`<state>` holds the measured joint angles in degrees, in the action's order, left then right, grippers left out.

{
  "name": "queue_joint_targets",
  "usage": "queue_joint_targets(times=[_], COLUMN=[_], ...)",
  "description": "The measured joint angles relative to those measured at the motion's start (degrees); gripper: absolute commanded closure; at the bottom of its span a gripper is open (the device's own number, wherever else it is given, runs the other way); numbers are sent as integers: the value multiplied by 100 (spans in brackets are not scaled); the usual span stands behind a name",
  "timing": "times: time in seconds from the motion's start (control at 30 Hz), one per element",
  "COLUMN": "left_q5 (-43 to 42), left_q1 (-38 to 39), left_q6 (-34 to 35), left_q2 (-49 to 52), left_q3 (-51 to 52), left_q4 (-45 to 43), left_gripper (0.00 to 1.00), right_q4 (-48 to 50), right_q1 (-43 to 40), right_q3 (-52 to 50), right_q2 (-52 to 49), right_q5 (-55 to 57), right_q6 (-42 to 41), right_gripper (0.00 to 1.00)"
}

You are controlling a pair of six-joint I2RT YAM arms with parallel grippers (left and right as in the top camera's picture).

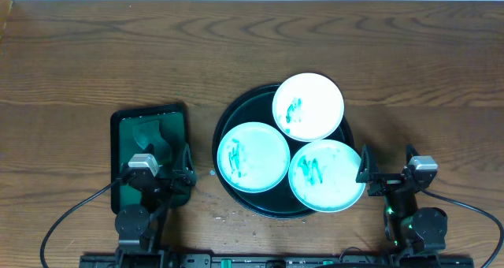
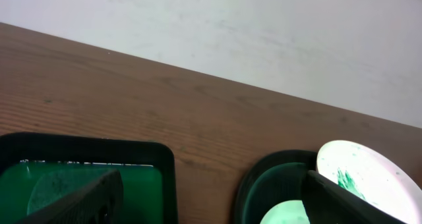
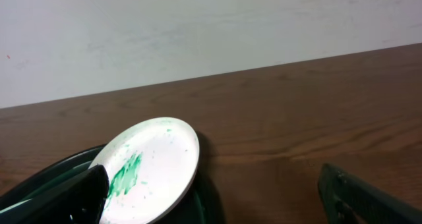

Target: Clean dirty plates on tray and stack at the side

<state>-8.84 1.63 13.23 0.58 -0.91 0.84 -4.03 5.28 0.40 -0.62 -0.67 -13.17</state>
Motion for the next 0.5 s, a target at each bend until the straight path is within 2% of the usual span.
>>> queue_joint_targets(times=[0.37, 0.5], left_q5=[-11, -31], left_q1=[0, 0], left_q6=[0, 2], left_q2=[2, 219], left_q3=[-7, -173], left_q4=[17, 337], left_gripper=[14, 14], right_q4=[0, 0], right_q1=[0, 0], right_q3=[0, 0], right_q2=[0, 0], right_q5=[0, 0], right_q6=[0, 0], right_gripper=[1, 1])
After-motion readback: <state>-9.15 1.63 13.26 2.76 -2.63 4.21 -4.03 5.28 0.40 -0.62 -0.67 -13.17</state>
